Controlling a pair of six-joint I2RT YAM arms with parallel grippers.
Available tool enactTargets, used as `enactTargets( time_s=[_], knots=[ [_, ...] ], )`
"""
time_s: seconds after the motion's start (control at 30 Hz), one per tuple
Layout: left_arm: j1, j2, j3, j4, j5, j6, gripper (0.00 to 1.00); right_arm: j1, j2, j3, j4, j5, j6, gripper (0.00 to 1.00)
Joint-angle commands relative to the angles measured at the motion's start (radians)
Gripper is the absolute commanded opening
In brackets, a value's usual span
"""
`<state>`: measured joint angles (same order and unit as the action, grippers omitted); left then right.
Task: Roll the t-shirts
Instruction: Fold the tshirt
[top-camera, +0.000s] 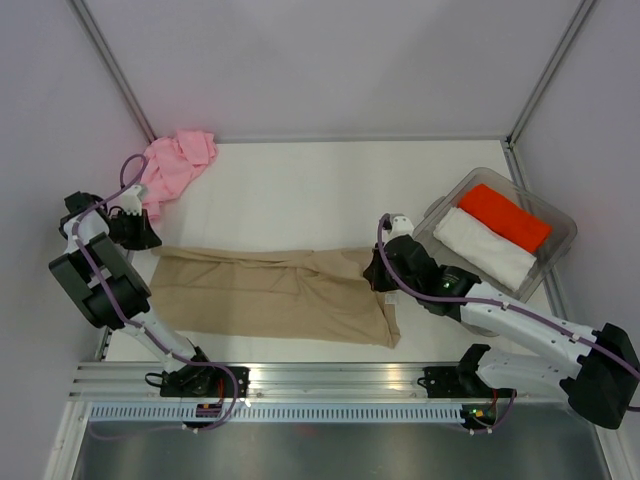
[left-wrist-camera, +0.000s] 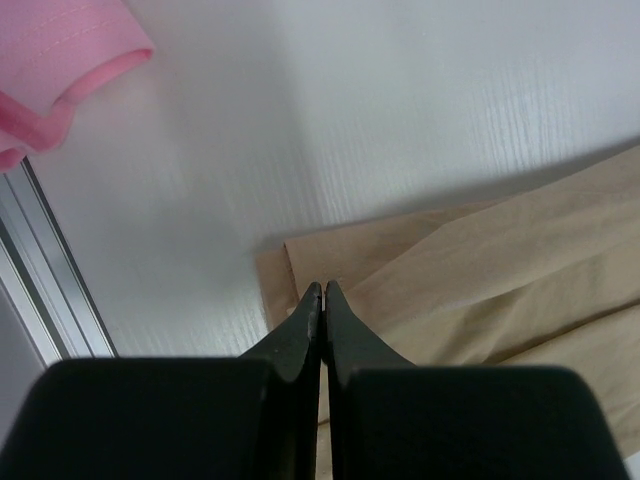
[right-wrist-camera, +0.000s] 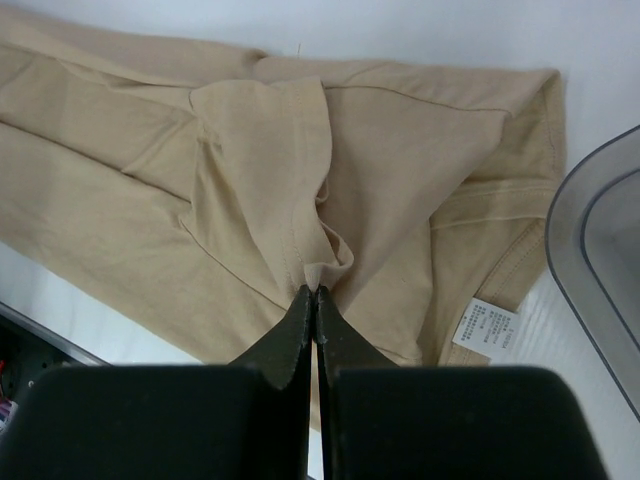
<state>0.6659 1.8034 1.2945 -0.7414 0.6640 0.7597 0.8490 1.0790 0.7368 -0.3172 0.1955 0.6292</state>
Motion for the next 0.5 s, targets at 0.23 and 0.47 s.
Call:
enactTargets(
  time_s=[0.23, 0.47],
  knots=[
    [0.034, -0.015, 0.008, -0.038, 0.002, 0.075, 0.02, 0.031, -0.005, -0.083, -0.051, -0.011, 0.073, 0.00],
    [0.034, -0.010, -0.035, -0.038, -0.003, 0.121, 0.02, 0.059, 0.056, -0.099, -0.072, -0.025, 0.078, 0.07]
  ],
)
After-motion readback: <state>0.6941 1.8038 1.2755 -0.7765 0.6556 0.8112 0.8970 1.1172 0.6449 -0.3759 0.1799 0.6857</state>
